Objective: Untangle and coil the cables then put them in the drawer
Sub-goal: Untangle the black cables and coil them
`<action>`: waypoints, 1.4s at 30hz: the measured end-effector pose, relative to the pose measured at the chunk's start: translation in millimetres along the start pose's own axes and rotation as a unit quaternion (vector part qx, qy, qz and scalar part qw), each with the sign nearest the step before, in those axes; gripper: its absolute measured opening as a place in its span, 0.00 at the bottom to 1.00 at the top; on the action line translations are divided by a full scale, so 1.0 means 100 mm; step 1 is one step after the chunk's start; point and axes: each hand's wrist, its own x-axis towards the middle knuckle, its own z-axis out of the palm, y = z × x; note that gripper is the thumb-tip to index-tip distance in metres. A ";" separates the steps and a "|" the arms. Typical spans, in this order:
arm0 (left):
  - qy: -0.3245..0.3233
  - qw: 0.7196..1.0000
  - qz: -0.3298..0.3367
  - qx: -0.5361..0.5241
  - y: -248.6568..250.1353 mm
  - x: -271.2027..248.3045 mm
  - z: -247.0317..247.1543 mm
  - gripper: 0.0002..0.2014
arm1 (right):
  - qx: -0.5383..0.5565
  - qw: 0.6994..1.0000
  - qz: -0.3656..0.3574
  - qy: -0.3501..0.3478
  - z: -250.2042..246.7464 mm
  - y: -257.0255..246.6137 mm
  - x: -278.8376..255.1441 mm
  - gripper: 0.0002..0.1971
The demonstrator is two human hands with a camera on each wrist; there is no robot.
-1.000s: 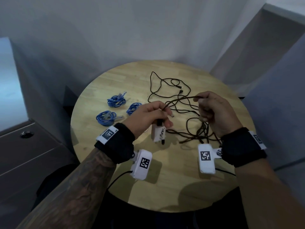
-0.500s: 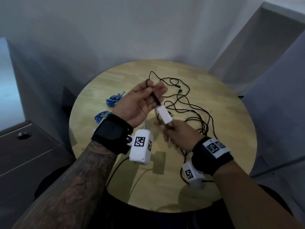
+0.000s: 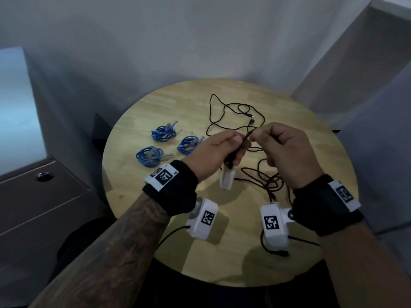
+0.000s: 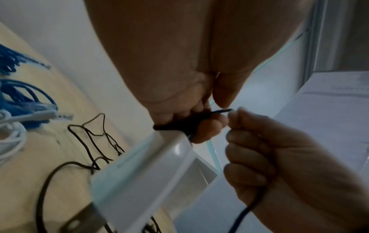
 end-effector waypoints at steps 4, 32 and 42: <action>-0.056 0.994 -0.055 -0.075 0.02 -0.02 0.02 0.12 | -0.020 0.999 -0.013 0.048 -0.01 0.15 0.07 0.05; 0.057 0.991 0.067 0.099 -0.05 -0.02 0.02 0.12 | 0.010 0.996 0.029 -0.086 -0.13 0.00 -0.04 0.08; -0.037 0.939 -0.074 -0.335 0.11 -0.01 0.06 0.13 | -0.073 0.997 -0.016 -0.010 -0.13 0.24 0.08 0.08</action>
